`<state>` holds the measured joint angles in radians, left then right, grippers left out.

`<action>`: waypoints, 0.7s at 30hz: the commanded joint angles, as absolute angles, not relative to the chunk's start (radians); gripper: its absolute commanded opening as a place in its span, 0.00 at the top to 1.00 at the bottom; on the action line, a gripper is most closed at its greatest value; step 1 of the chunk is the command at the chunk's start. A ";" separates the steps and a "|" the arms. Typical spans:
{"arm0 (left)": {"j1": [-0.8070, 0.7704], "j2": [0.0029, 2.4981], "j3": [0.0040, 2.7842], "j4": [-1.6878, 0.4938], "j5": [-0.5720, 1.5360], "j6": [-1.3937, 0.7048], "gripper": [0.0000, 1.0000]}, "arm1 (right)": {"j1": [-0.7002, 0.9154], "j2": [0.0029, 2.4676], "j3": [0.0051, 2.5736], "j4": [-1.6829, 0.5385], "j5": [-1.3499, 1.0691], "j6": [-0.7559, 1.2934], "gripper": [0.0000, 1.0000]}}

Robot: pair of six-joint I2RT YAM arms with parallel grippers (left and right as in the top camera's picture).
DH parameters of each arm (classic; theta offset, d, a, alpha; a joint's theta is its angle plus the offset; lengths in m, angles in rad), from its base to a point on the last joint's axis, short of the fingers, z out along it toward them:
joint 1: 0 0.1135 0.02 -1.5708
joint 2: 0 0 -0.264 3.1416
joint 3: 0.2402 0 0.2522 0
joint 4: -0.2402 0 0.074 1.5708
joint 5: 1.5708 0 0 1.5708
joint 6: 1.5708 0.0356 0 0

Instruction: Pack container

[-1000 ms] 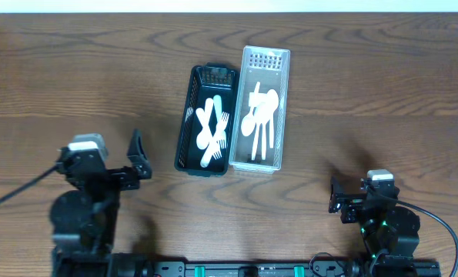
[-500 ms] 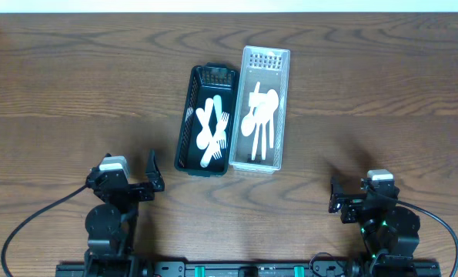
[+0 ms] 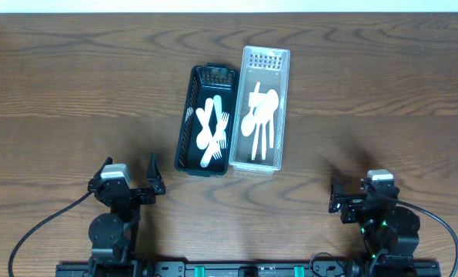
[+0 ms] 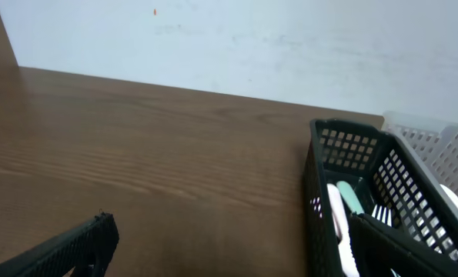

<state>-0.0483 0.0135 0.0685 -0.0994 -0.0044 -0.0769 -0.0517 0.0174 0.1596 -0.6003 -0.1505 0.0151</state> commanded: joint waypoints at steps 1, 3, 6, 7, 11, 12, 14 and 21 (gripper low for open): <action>-0.044 0.002 0.051 -0.106 -0.012 -0.064 0.02 | -0.045 0.009 0.154 -0.596 -0.158 0.029 0.01; -0.044 0.002 0.051 -0.119 -0.012 -0.064 0.02 | -0.045 0.009 0.154 -0.596 -0.158 0.029 0.01; -0.044 0.004 0.051 -0.133 -0.012 -0.064 0.02 | -0.045 0.009 0.154 -0.596 -0.158 0.029 0.01; -0.044 0.006 0.051 -0.138 -0.012 -0.064 0.02 | -0.045 0.009 0.154 -0.596 -0.158 0.029 0.01; -0.044 0.009 0.051 -0.178 -0.012 -0.064 0.02 | -0.044 0.009 0.154 -0.596 -0.158 0.029 0.01; -0.044 0.012 0.052 -0.178 -0.012 -0.064 0.02 | -0.045 0.009 0.154 -0.596 -0.158 0.029 0.01; -0.044 0.017 0.052 -0.178 -0.012 -0.064 0.02 | -0.045 0.009 0.154 -0.596 -0.158 0.029 0.01; -0.044 0.032 0.052 -0.178 -0.012 -0.064 0.02 | -0.045 0.009 0.154 -0.596 -0.158 0.029 0.01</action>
